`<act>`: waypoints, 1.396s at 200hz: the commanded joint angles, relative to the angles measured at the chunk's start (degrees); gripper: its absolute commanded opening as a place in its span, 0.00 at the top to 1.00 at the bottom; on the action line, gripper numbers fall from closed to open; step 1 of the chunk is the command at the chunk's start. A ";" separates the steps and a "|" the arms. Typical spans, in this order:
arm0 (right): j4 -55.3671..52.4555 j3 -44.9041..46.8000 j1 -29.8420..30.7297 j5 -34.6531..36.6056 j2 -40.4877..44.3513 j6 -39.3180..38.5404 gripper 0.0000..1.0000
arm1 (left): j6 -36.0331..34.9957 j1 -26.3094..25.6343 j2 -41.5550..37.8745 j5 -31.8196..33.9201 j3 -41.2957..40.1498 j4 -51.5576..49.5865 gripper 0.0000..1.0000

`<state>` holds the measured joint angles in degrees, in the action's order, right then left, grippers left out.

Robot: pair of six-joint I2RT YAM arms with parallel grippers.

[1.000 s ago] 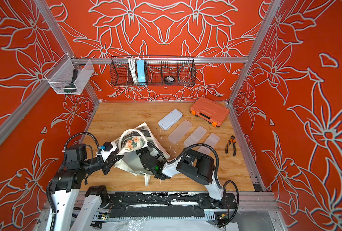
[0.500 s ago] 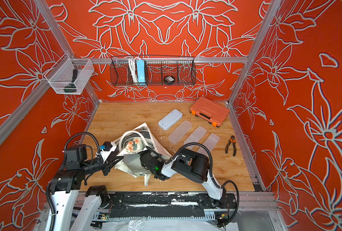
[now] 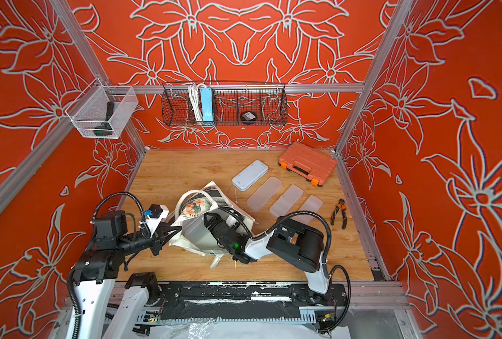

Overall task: Take out the pencil case from the canvas bag
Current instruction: Pick up the pencil case from the canvas bag.

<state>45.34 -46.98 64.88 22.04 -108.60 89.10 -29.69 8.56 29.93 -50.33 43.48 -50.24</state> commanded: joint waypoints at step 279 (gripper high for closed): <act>-14.07 2.81 0.82 -4.67 24.82 -46.38 0.37 | 7.35 1.04 -0.70 6.58 -1.47 6.99 1.00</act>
<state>32.29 -40.25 65.12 17.85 -85.34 47.72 -22.39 8.73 29.78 -45.91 42.54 -44.16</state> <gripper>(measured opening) 0.791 0.099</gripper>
